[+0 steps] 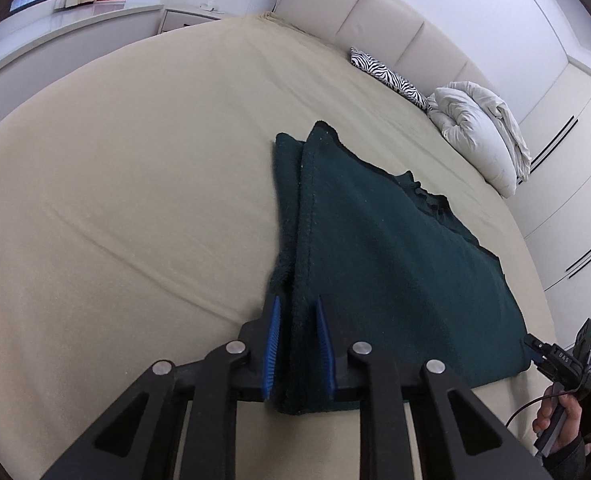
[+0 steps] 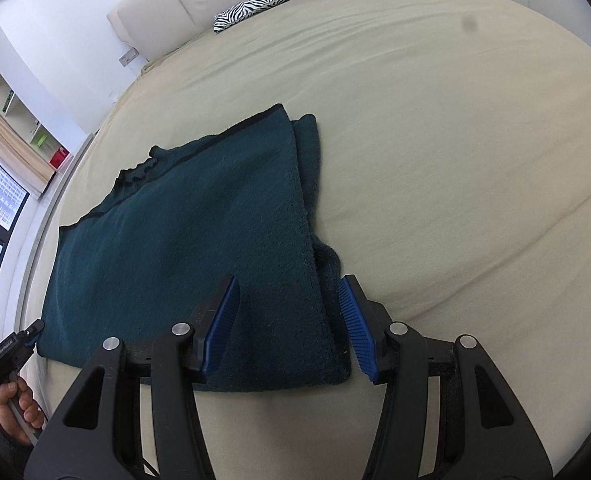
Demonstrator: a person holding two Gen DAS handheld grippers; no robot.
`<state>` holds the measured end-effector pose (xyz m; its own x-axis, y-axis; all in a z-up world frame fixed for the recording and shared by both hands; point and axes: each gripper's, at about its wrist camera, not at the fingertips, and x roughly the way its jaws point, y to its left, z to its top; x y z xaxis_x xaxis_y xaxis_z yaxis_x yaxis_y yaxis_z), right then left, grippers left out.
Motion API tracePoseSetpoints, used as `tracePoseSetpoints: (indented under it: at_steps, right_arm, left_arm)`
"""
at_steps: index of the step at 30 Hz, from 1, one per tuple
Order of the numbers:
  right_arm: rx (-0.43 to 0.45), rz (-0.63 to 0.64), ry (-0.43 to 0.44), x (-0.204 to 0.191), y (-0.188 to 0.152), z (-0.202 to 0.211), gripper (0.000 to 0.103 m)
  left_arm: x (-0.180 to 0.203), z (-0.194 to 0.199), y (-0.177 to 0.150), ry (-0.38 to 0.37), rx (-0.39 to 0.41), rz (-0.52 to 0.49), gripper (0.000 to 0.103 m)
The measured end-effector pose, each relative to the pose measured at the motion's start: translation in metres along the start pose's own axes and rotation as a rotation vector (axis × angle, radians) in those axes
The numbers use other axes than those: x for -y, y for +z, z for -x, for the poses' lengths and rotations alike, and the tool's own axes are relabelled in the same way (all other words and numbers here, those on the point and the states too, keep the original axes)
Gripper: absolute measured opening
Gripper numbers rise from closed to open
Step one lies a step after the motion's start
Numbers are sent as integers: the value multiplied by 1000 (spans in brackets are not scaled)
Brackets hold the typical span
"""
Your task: Fold small clothes
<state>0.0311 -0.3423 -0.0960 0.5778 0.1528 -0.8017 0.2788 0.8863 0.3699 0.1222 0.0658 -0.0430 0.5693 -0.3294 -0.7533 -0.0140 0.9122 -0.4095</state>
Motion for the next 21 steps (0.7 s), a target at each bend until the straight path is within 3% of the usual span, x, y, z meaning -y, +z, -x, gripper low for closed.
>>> tracePoseSetpoints:
  at_steps: [3,5,9,12,16,18,20,21]
  right_arm:
    - [12,0,-7,0,1,0,51]
    - [16,0,-9,0,2,1,51]
    - [6,4,-25,-1,5,-4,55]
    - [-4,16,-29,-2,7,-9,55]
    - [15,53,-43,-8,8,-10,53]
    - [18,56,-52,-8,8,-10,34]
    - [23,43,-59,-4,7,-8,27]
    - [27,32,-54,-1,7,-6,17]
  left_arm:
    - [6,0,-3,8,-6,-25,21]
    - [8,0,-5,12,-4,-37,28]
    - [11,-3,-5,22,-11,-51,27]
    - [14,-6,-7,32,-25,-70,10]
    - [14,-4,-8,51,-14,-74,8]
    - [15,-1,-9,53,-5,-71,8]
    - [16,1,-9,56,1,-79,8]
    - [17,2,-9,58,4,-83,8]
